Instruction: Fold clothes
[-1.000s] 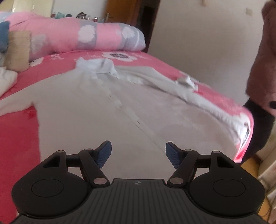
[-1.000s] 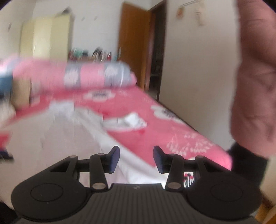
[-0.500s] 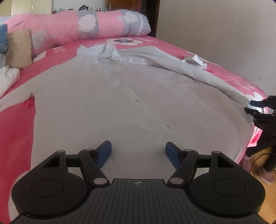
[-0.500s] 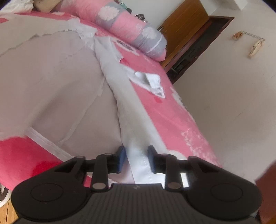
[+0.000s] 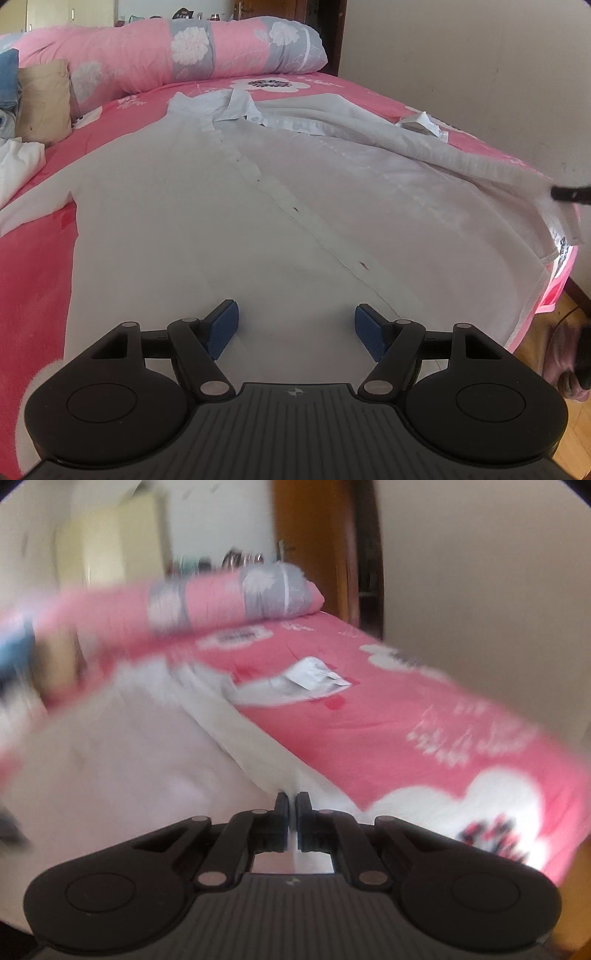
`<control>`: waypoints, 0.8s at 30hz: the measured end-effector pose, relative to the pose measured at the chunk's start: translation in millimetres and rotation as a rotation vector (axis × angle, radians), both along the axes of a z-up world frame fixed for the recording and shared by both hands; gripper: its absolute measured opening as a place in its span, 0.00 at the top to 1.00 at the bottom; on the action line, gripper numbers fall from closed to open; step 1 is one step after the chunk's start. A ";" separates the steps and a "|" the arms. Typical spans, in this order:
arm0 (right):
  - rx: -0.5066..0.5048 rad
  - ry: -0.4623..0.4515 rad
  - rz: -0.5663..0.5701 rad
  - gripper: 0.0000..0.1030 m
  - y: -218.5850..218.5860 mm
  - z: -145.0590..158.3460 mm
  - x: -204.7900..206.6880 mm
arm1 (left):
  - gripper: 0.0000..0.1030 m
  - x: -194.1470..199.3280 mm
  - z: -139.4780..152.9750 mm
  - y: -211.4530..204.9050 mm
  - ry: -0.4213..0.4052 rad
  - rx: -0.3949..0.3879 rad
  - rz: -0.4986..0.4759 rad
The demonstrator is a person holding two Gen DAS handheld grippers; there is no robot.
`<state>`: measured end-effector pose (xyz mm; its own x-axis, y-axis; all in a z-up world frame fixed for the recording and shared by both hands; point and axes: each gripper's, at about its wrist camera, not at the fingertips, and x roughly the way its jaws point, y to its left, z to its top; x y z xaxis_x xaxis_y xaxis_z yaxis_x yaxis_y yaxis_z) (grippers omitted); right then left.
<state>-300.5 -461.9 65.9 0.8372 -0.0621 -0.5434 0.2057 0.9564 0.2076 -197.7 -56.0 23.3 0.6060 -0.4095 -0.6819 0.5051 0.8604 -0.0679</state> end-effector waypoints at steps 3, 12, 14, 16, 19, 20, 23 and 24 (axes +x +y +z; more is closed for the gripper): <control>0.216 -0.053 0.018 0.96 -20.6 7.3 -4.2 | 0.30 1.1 -0.7 1.4 0.005 -0.012 0.003; 0.660 -0.148 0.161 0.96 -28.3 17.2 7.5 | 0.30 2.0 -1.5 7.1 0.014 -0.050 0.005; 0.699 -0.157 0.228 0.96 -16.2 24.8 15.9 | 0.30 2.9 -1.6 9.6 0.021 -0.069 0.007; 0.709 -0.155 0.292 0.96 0.6 31.0 25.6 | 0.30 3.7 -1.3 12.9 0.029 -0.092 0.010; 0.691 -0.118 0.409 0.96 39.1 34.9 42.1 | 0.30 4.5 -0.6 19.3 0.042 -0.128 0.013; 0.684 -0.099 0.450 0.96 53.4 34.4 48.7 | 0.30 4.6 -0.5 20.9 0.046 -0.137 0.011; 0.599 -0.021 0.534 0.96 95.1 28.4 64.5 | 0.30 5.1 0.1 26.2 0.058 -0.162 0.003; 0.565 0.007 0.557 0.96 108.5 25.3 69.4 | 0.30 5.5 0.4 28.3 0.060 -0.170 -0.001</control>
